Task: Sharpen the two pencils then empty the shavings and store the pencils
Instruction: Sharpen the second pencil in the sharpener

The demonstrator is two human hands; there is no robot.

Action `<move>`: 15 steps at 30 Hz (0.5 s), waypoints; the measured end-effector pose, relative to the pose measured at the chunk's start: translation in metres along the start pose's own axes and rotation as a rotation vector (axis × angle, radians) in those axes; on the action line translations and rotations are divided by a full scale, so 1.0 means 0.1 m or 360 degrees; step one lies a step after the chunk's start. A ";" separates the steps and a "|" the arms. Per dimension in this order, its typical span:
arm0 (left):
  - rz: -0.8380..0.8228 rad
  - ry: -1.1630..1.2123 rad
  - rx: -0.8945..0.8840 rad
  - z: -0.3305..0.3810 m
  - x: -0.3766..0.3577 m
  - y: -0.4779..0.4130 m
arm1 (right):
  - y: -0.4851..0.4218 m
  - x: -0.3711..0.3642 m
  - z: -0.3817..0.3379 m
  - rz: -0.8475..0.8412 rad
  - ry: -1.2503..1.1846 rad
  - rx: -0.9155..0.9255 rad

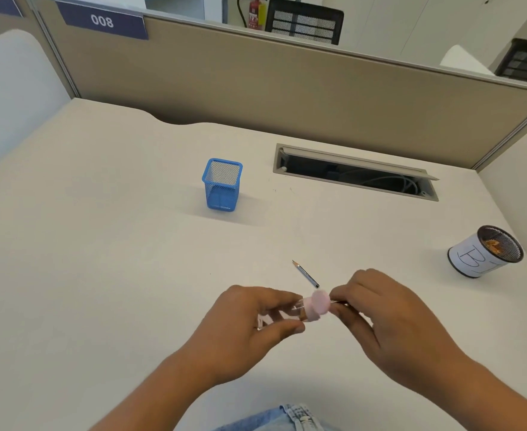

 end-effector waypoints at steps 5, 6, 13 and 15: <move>0.0046 -0.0060 -0.0160 0.02 -0.02 0.02 | -0.01 -0.01 -0.07 0.0016 0.0082 0.0049; 0.0140 -0.0192 -0.0294 0.05 0.00 0.02 | 0.00 -0.06 0.01 -0.0027 -0.0045 -0.0185; 0.0539 -0.0405 -0.0724 0.24 0.02 0.13 | 0.17 -0.30 0.32 -0.0425 -0.0837 -0.1193; 0.0479 -0.0353 -0.0559 0.17 0.05 0.09 | 0.07 -0.17 0.22 -0.0305 -0.0722 -0.0888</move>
Point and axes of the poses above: each hand's wrist, its own y-axis away from the middle knuckle, its own x-axis out of the back of the hand, z = x × y, the point moved 9 cm from there along -y, towards the middle knuckle, and after that the axes turned 14 degrees about z, right-handed, at the moved point
